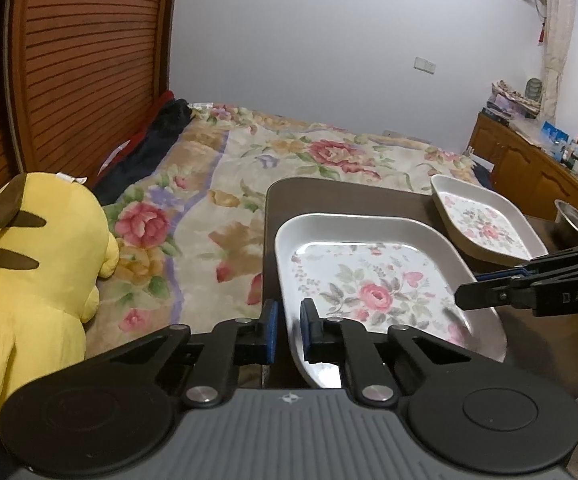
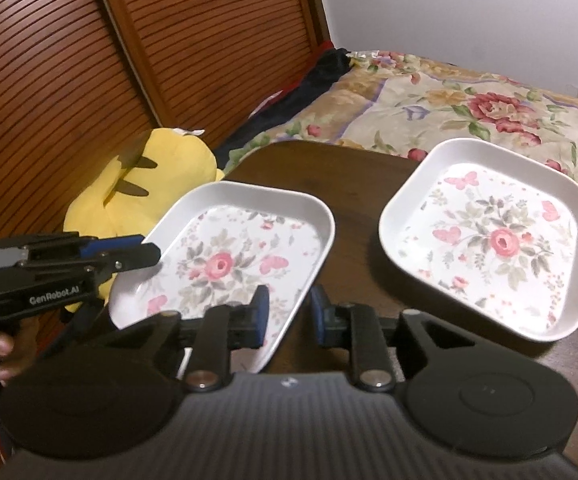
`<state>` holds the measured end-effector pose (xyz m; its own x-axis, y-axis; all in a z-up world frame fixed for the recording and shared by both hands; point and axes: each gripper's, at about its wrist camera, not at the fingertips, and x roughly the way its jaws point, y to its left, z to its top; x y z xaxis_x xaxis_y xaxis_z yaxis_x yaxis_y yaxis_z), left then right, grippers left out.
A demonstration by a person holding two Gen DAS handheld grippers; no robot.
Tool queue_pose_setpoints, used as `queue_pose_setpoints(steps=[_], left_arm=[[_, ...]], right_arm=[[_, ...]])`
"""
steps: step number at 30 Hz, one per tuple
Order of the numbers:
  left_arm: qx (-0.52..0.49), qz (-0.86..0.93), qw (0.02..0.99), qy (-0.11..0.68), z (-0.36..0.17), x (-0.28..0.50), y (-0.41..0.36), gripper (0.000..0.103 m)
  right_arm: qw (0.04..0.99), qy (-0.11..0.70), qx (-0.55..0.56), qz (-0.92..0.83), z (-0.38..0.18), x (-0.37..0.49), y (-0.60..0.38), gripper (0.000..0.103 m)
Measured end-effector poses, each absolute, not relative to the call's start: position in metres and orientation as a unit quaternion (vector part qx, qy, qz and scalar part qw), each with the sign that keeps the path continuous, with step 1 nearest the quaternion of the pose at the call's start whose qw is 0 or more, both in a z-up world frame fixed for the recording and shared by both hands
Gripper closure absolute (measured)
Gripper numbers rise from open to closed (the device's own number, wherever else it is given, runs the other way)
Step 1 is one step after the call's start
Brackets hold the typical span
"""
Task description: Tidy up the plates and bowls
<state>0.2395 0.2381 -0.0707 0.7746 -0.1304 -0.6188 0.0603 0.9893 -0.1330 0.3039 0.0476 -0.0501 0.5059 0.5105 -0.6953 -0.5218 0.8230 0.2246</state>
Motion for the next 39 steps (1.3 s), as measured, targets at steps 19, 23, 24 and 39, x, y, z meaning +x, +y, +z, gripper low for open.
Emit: queue_pose_setpoints(steps=[19,23,24,39], left_arm=[[-0.034,-0.057,0.944,0.323,-0.043,0.22,0.216,0.093],[-0.029,-0.062,0.947,0.314,-0.031,0.21,0.207,0.093],[-0.028,-0.063,0.947,0.312,-0.028,0.208,0.205,0.093],[-0.033,-0.098,0.956,0.275,0.013,0.172,0.161,0.093]], right_arm=[[0.857,0.408,0.007,0.313,-0.048,0.305,0.035,0.088],[0.863,0.395,0.01,0.316,-0.038,0.295,0.028,0.088],[0.864,0.391,0.011,0.317,-0.035,0.293,0.025,0.088],[0.887,0.346,0.036,0.303,0.001,0.25,-0.027,0.088]])
